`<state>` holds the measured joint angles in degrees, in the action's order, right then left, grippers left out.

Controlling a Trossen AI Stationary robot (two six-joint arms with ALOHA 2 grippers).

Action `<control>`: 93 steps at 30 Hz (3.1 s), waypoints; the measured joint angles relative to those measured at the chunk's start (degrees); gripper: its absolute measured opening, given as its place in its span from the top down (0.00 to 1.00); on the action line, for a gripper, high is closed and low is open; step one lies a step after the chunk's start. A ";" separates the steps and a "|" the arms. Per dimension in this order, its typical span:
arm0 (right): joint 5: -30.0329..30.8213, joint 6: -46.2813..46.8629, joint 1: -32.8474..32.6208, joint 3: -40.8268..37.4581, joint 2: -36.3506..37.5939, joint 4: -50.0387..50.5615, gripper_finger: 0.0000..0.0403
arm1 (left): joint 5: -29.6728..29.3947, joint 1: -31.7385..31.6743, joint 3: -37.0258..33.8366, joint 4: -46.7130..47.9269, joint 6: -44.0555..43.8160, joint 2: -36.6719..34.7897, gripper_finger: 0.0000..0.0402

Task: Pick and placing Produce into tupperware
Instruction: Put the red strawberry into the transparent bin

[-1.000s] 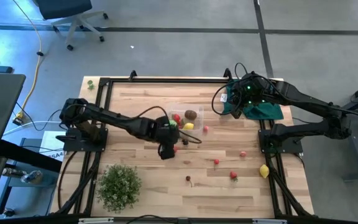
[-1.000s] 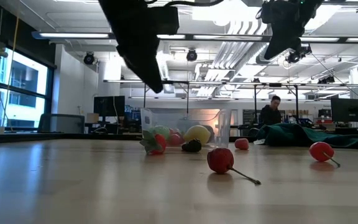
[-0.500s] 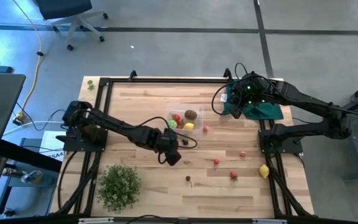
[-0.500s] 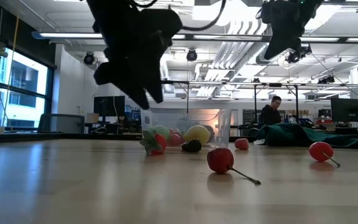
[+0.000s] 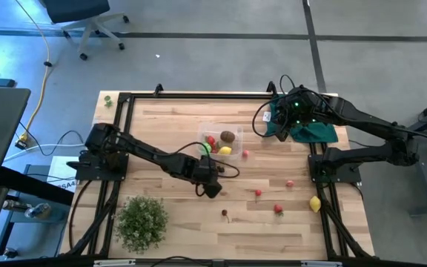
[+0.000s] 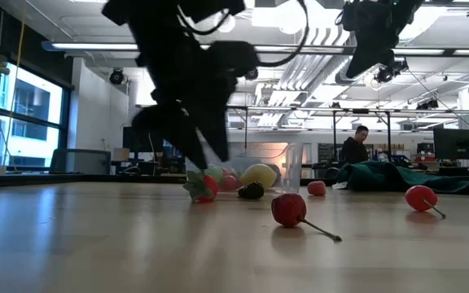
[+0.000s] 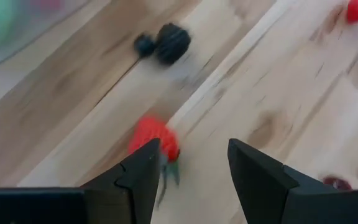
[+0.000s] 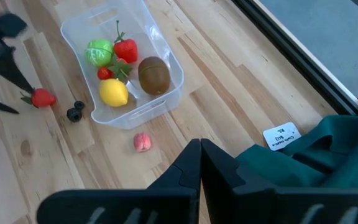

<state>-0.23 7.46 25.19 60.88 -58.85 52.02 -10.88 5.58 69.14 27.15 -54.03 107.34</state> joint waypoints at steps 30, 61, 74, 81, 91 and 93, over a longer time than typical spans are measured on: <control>0.00 0.00 0.02 0.00 0.00 -0.23 1.00 | 3.45 -0.71 -0.19 0.44 34.67 -0.08 0.56; 0.00 0.00 0.00 0.00 0.00 -0.22 1.00 | 4.80 -1.64 -0.23 2.27 41.56 0.97 0.55; 0.00 0.00 0.00 0.00 -0.03 -0.23 1.00 | 6.41 -2.20 -0.27 1.35 43.22 2.38 0.45; 0.02 0.00 0.00 0.00 -0.03 -0.21 1.00 | 7.33 -2.23 -0.18 -1.09 43.36 4.33 0.45; 0.02 0.00 0.02 0.00 0.00 -0.36 1.00 | 7.22 -2.23 -0.10 -1.44 43.75 5.38 0.44; 0.01 0.00 0.00 0.00 -0.03 -0.38 1.00 | 6.96 -2.23 -0.10 -1.30 43.75 5.38 0.44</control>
<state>-0.22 7.46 25.19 60.88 -58.87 51.64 -3.92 3.36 69.04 25.86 -10.28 112.73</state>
